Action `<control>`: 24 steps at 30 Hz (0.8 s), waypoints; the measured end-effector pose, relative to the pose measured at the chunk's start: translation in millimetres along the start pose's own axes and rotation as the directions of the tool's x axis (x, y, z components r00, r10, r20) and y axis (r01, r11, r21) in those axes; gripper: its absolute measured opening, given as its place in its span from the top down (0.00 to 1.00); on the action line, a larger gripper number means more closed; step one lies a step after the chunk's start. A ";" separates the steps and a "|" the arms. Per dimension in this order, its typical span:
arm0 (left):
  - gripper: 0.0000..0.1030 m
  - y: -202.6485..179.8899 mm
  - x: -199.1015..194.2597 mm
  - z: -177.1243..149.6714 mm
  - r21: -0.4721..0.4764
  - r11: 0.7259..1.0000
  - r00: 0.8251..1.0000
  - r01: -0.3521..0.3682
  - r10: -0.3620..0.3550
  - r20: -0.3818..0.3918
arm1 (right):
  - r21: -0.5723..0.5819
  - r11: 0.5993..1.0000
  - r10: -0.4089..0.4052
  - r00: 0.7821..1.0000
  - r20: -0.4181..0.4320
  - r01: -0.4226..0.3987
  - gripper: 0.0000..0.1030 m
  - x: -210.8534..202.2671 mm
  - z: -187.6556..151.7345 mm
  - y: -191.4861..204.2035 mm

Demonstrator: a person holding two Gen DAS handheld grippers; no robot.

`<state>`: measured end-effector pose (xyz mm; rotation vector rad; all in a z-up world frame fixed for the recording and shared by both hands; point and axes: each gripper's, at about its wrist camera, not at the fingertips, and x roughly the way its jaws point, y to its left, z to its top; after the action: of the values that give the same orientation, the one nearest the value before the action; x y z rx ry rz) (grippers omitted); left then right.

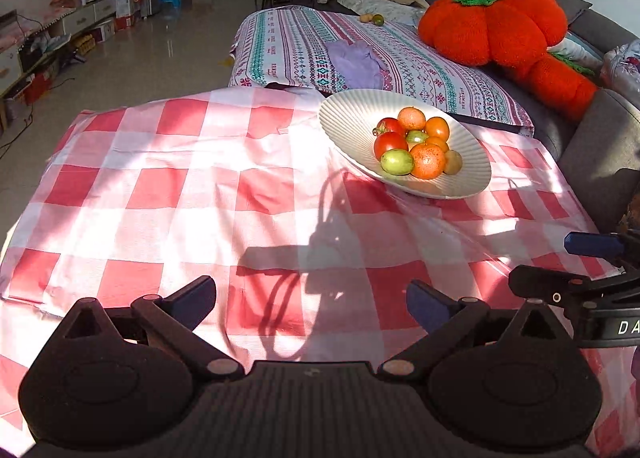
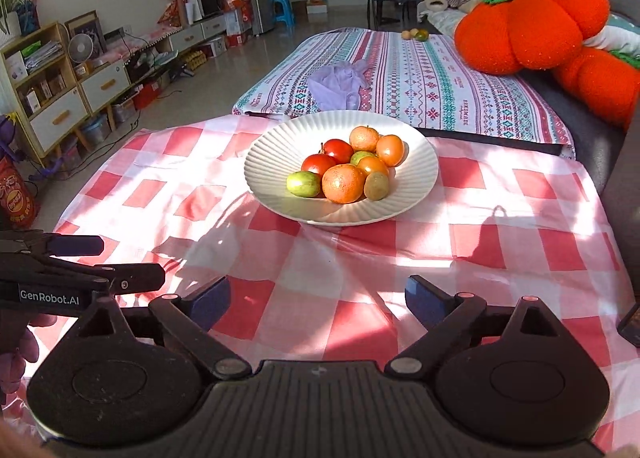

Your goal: Organize fruits

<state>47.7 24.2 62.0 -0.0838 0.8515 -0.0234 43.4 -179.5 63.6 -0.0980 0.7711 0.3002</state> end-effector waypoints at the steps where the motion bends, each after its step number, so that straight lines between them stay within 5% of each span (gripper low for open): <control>1: 0.01 -1.3 0.3 -1.2 -0.001 1.000 1.000 -0.021 0.020 -0.014 | -0.004 1.000 -0.017 1.000 -0.011 0.017 0.05 1.9 -1.9 2.3; 10: 0.01 -9.1 1.9 -19.0 -0.026 0.989 0.988 -0.145 0.144 -0.050 | -0.013 0.987 -0.159 0.987 -0.020 0.158 0.01 14.3 -10.2 8.2; 24: 0.01 -16.5 1.7 -30.0 -0.011 0.987 0.985 -0.163 0.162 -0.060 | -0.021 0.989 -0.148 0.989 -0.025 0.147 0.01 8.3 -16.4 13.4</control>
<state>26.5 5.7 42.5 -0.0282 0.9151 0.1349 34.0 -168.0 46.4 -0.1762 0.7829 0.1657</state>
